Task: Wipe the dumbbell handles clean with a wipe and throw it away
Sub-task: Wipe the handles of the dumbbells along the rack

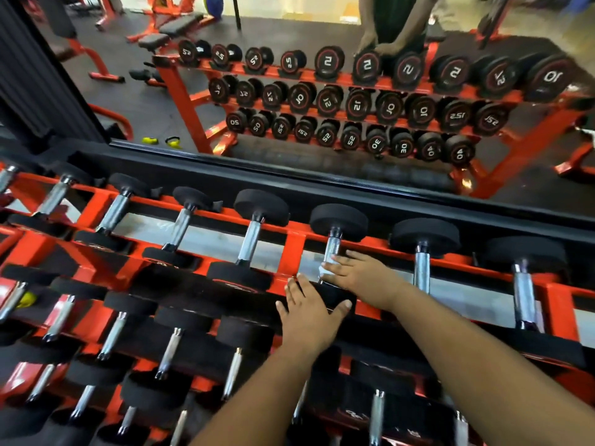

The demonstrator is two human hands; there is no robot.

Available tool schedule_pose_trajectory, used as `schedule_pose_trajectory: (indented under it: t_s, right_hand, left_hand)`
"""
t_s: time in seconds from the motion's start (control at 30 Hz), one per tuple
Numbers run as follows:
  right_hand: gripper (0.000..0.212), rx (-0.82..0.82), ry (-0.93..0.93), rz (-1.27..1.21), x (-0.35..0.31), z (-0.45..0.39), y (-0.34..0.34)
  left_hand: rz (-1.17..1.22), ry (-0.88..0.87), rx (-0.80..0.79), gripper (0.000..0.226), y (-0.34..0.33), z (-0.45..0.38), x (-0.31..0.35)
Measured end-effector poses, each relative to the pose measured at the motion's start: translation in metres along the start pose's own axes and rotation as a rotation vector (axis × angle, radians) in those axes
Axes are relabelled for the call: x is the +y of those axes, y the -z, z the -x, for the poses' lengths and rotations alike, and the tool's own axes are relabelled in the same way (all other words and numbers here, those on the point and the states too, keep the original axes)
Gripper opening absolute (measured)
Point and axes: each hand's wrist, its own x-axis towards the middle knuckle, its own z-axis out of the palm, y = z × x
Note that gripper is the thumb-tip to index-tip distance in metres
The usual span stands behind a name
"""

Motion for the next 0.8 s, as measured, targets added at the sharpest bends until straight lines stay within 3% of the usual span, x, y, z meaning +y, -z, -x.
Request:
schedule_pose_trajectory:
  t_s: [0.13,0.3,0.37,0.47,0.57,0.67,0.8]
  right_hand:
    - [0.06,0.014,0.155,0.131,0.018,0.007,-0.005]
    - [0.087,0.042,-0.112,0.128,0.02,-0.001,-0.007]
    - [0.082,0.008,-0.105,0.06,0.011,-0.001,-0.007]
    - [0.069,-0.076,0.095,-0.027,0.006,0.007,-0.005]
    - [0.064,-0.065,0.198,0.035,0.023,0.006,-0.003]
    - [0.072,-0.034,0.037,0.14,0.029,-0.012,0.0]
    - [0.075,0.053,-0.195,0.09,0.007,-0.017,-0.003]
  left_hand:
    - [-0.038,0.046,-0.003,0.123,0.001,-0.008,0.008]
    - [-0.116,0.085,-0.038,0.125,0.004,-0.014,0.016]
    - [-0.162,0.086,-0.06,0.126,0.007,-0.014,0.016]
    - [-0.202,0.098,-0.091,0.125,0.01,-0.016,0.017]
    - [-0.2,0.119,-0.118,0.126,0.012,-0.018,0.019]
    - [-0.204,0.127,-0.142,0.127,0.013,-0.018,0.019]
    - [-0.193,0.129,-0.14,0.127,0.013,-0.018,0.019]
